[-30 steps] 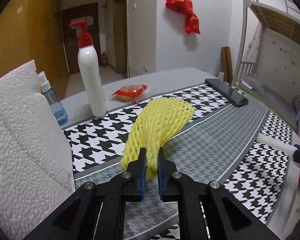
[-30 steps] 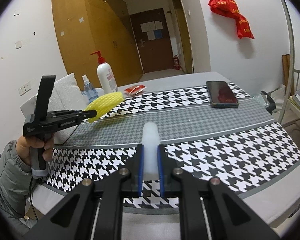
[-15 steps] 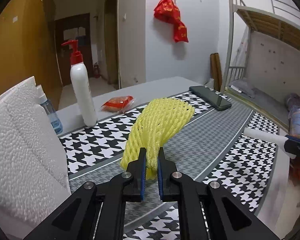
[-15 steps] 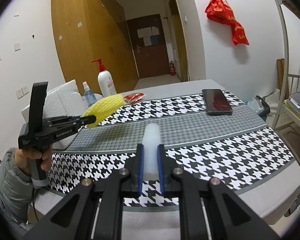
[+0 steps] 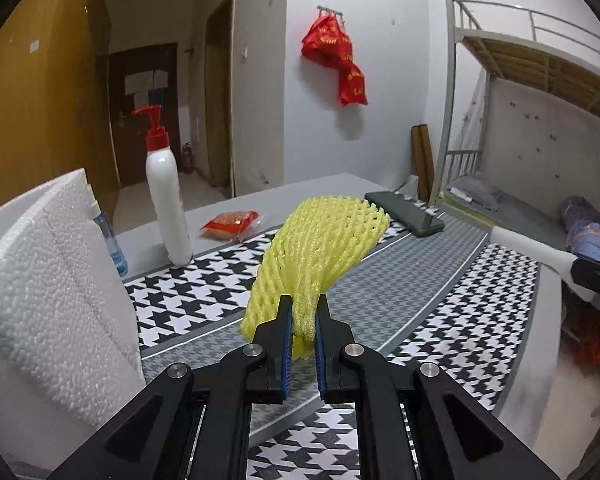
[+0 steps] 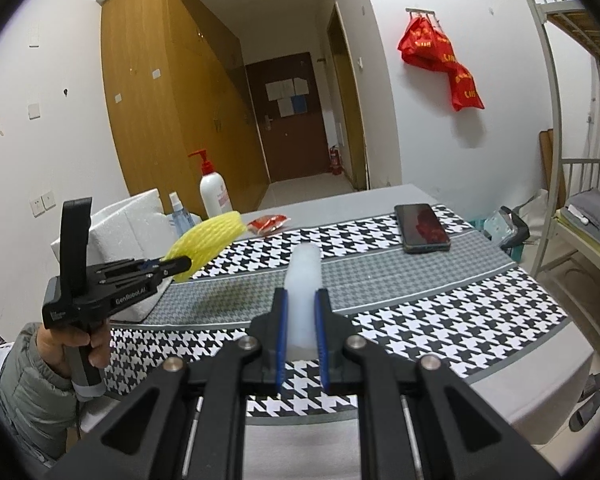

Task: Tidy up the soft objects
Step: 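Carry the yellow sponge with the left tool toward the foam box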

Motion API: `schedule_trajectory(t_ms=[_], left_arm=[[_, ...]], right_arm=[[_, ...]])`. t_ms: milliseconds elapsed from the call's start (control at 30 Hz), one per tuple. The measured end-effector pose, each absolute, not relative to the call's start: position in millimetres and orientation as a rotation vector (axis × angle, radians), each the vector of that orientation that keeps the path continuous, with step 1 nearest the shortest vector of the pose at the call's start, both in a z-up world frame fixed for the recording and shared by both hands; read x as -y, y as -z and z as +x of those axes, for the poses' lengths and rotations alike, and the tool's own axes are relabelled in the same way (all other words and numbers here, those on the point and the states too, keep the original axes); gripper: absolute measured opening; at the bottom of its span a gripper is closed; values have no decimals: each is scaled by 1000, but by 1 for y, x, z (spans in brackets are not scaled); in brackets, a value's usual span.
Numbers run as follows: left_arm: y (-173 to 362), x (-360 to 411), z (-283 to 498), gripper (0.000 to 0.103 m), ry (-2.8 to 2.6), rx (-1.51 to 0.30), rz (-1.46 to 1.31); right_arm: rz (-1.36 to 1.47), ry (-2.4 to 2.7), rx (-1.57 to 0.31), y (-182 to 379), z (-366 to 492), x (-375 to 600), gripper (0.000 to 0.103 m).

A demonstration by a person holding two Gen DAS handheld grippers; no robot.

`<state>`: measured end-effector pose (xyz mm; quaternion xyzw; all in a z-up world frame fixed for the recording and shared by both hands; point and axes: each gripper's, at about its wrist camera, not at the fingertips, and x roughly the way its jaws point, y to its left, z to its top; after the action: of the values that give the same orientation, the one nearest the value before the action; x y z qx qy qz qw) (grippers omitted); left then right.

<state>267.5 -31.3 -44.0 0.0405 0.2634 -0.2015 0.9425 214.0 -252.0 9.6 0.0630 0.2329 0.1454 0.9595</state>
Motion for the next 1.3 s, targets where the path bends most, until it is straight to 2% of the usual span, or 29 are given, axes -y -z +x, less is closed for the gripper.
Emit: schedule_trajectory(t_ms=[1300], left_arm=[[-5,-39,163,10,203,-387,29]], right_arm=[[49,-460,-411,-42,200,193,16]])
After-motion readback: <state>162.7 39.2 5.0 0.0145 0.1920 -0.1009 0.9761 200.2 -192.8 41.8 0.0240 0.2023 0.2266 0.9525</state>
